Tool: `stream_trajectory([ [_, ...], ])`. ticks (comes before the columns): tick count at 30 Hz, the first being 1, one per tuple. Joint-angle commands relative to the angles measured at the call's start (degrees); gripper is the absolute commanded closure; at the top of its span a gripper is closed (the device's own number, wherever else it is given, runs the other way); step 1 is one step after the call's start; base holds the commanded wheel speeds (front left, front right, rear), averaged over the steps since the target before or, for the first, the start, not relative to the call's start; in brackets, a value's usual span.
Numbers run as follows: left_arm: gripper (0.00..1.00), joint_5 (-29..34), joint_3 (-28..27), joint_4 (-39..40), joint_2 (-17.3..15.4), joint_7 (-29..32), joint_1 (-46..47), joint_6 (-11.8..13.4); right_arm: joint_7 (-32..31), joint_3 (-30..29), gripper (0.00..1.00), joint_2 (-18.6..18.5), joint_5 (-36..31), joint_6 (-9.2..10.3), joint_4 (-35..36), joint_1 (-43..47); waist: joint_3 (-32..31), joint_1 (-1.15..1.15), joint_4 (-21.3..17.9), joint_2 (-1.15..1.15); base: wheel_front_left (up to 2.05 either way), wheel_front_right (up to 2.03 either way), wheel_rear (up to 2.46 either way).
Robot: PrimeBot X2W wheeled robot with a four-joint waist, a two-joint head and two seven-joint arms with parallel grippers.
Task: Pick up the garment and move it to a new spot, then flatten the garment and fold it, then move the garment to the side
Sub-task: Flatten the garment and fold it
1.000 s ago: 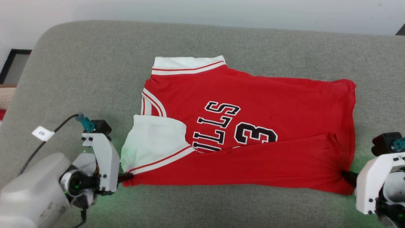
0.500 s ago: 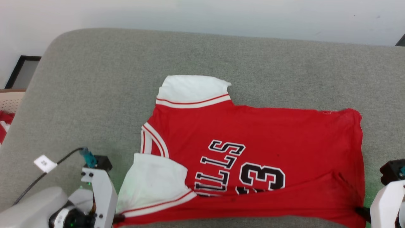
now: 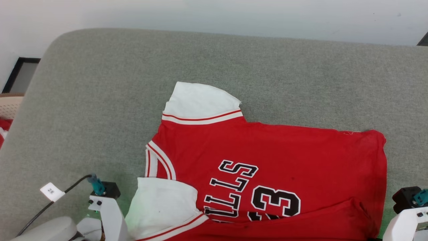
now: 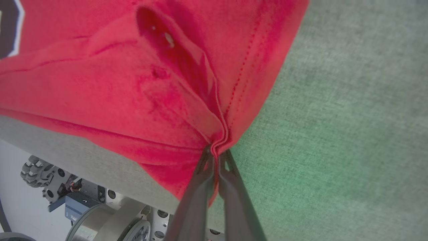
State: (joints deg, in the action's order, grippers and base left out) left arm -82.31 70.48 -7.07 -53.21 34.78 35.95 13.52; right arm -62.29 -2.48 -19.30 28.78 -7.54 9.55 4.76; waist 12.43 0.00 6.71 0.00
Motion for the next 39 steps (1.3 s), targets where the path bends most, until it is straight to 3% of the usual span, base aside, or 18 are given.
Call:
stream_trajectory([
  [1, 0.00, 0.29, 0.02, -0.61, 0.44, -0.18, -0.35, -0.12, 0.38, 0.60, 0.61, 0.03, -0.03, 0.11, -0.72, -0.26, 0.07, 0.00, -0.10, 0.00, 0.00, 0.00, 0.00],
  [2, 0.00, 0.28, -0.10, -0.94, 0.61, -0.19, -0.05, -0.06, 0.63, 0.78, 0.42, -0.19, 0.07, 0.11, -0.95, -0.41, 0.11, 0.00, -0.18, 0.00, 0.00, 0.00, 0.00],
  [3, 0.00, 0.37, -0.33, -1.14, 0.63, -0.24, 0.39, -0.10, 1.22, 0.89, 0.00, -0.49, 0.24, 0.11, -1.00, -0.68, 0.14, 0.00, -0.27, 0.00, 0.00, 0.00, 0.00],
  [12, 0.00, 2.71, -2.10, 2.36, -3.01, 1.79, 5.99, 1.15, 4.85, -0.01, 0.00, -1.10, 0.72, 0.11, 1.32, -3.62, 0.47, 0.00, -1.23, 0.00, 0.00, 0.00, 0.00],
  [19, 0.00, 5.22, -5.87, 3.74, -3.99, 0.87, 12.99, 0.97, 12.82, -1.40, 0.00, 0.33, -0.76, 0.10, 3.85, -7.40, 1.87, 0.00, -3.58, 0.00, 0.00, 0.00, 0.00],
  [25, 0.00, 8.84, -8.49, -1.96, -0.81, -3.34, 19.27, -3.01, 26.89, -0.58, 0.00, 2.97, -4.00, 0.10, 4.33, -12.88, 3.78, 0.00, -6.86, 0.00, 0.00, 0.00, 0.00],
  [30, 0.00, 12.25, -9.23, -9.59, 2.55, -6.91, 24.02, -7.83, 38.66, 2.44, 0.00, 4.48, -6.57, 0.11, 1.41, -16.54, 5.55, 0.00, -9.62, 0.00, 0.00, 0.00, 0.00],
  [39, 0.00, 16.38, -9.38, -23.92, 8.15, -11.03, 31.49, -15.16, 47.53, 5.97, 0.00, 4.75, -7.83, 0.11, -2.95, -20.39, 8.93, 0.00, -13.04, 0.00, 0.00, 0.00, 0.00],
])
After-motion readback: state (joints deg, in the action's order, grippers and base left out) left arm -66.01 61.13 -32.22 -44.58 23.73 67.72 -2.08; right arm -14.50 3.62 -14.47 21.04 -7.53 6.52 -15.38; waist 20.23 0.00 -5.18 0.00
